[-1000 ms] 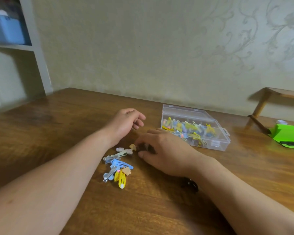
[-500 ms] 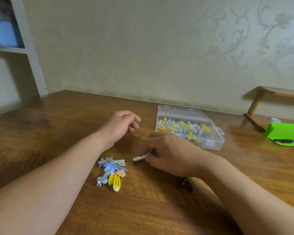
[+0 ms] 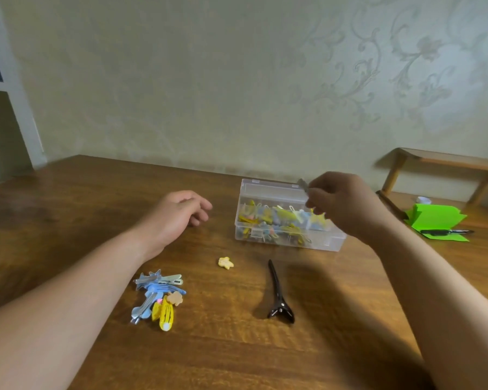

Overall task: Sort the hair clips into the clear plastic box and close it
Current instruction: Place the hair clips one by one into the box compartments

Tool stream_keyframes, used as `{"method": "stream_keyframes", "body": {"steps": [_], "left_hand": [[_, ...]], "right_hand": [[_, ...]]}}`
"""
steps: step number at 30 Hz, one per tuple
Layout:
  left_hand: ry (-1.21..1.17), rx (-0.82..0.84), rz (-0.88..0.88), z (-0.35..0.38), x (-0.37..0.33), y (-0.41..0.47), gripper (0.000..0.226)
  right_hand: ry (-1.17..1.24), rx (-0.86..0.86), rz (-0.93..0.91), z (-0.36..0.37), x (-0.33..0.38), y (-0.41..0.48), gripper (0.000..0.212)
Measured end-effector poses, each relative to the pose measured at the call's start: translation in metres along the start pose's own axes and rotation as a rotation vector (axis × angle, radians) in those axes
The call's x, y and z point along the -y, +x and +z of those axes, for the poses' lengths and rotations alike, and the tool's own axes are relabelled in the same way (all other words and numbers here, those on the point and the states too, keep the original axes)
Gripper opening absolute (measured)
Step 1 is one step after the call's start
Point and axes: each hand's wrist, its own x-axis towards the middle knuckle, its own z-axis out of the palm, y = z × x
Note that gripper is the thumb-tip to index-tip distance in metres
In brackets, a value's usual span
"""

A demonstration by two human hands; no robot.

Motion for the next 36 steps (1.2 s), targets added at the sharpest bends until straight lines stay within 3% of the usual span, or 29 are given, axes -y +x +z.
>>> {"method": "stream_keyframes", "body": {"steps": [5, 9, 17, 24, 28, 32, 36], "left_hand": [[0.006, 0.003, 0.002, 0.0, 0.005, 0.002, 0.036], [-0.007, -0.001, -0.001, 0.0, 0.005, 0.002, 0.036], [0.021, 0.001, -0.002, 0.002, 0.002, 0.001, 0.035], [0.036, 0.006, -0.009, 0.001, 0.0, 0.0, 0.035], [0.031, -0.003, -0.008, 0.003, -0.001, -0.001, 0.034], [-0.01, -0.005, -0.022, 0.003, -0.002, 0.0, 0.033], [0.004, -0.009, -0.026, 0.002, 0.002, 0.002, 0.034]], "right_hand": [[-0.135, 0.017, 0.15, -0.008, -0.021, 0.003, 0.017], [-0.372, 0.123, 0.154, -0.001, -0.028, 0.007, 0.025], [-0.583, 0.234, 0.181, 0.013, -0.032, 0.021, 0.039], [-0.637, 0.103, 0.08, 0.022, -0.03, 0.018, 0.047], [-0.437, -0.051, -0.167, 0.032, 0.006, -0.001, 0.027], [-0.294, 0.193, -0.341, 0.053, 0.051, -0.03, 0.016], [-0.39, 0.422, -0.38, 0.075, 0.07, -0.051, 0.029]]}}
